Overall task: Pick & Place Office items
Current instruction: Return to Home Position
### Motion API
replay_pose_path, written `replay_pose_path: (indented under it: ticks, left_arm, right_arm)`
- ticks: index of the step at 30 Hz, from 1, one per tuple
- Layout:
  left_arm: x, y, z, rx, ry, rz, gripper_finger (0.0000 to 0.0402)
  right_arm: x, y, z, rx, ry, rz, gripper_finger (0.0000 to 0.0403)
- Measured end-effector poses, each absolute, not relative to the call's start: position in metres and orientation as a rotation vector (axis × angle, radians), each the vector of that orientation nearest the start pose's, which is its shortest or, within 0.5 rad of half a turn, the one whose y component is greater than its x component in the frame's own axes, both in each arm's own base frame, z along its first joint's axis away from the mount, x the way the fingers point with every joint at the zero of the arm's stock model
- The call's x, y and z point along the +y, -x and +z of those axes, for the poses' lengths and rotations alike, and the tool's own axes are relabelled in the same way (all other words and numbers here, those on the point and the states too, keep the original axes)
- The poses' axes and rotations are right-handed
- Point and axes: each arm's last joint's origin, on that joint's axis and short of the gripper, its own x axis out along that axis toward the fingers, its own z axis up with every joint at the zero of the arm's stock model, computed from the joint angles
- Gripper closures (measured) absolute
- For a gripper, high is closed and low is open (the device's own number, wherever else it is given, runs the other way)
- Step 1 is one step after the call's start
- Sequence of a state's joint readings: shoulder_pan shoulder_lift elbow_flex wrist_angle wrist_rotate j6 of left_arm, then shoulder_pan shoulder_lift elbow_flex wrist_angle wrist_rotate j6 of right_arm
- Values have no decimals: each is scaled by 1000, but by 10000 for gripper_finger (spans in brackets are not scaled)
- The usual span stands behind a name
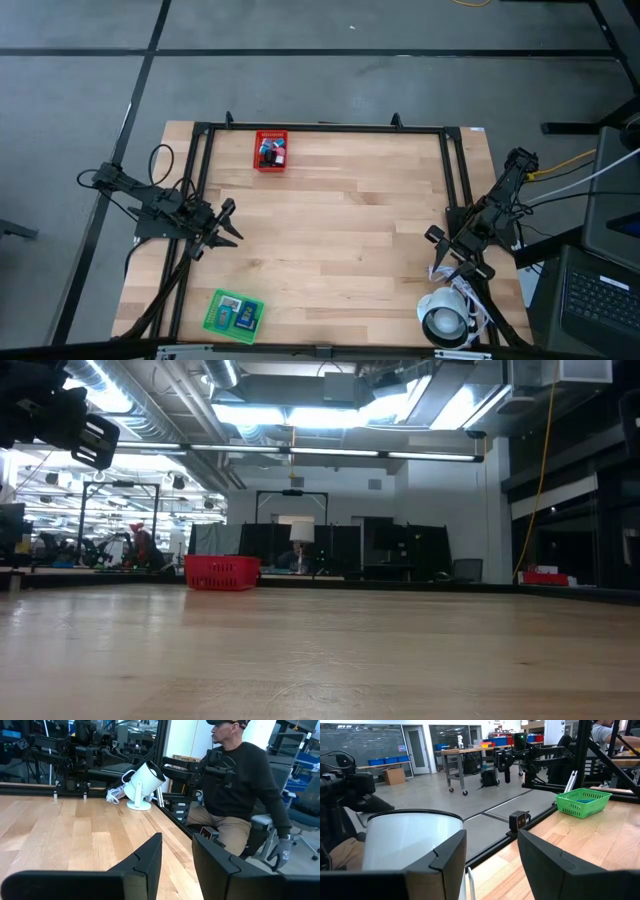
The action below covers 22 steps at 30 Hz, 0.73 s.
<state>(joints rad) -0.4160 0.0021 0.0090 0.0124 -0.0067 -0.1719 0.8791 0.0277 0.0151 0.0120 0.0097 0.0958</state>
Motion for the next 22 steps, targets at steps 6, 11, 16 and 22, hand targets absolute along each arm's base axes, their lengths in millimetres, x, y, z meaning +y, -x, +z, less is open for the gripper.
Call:
replay_pose_path:
  ticks: [6,11,16,22]
  left_arm:
    - [-39,-89,168,16,174,-410,299]
    - [-39,-89,168,16,174,-410,302]
    - [-39,-89,168,16,174,-410,299]
    - [-39,-89,168,17,174,-410,298]
  right_arm:
    - [76,-63,168,42,-90,868,220]
    - [76,-63,168,42,-90,869,220]
    - [76,-63,168,42,-90,869,220]
    - [76,-63,168,42,-90,869,220]
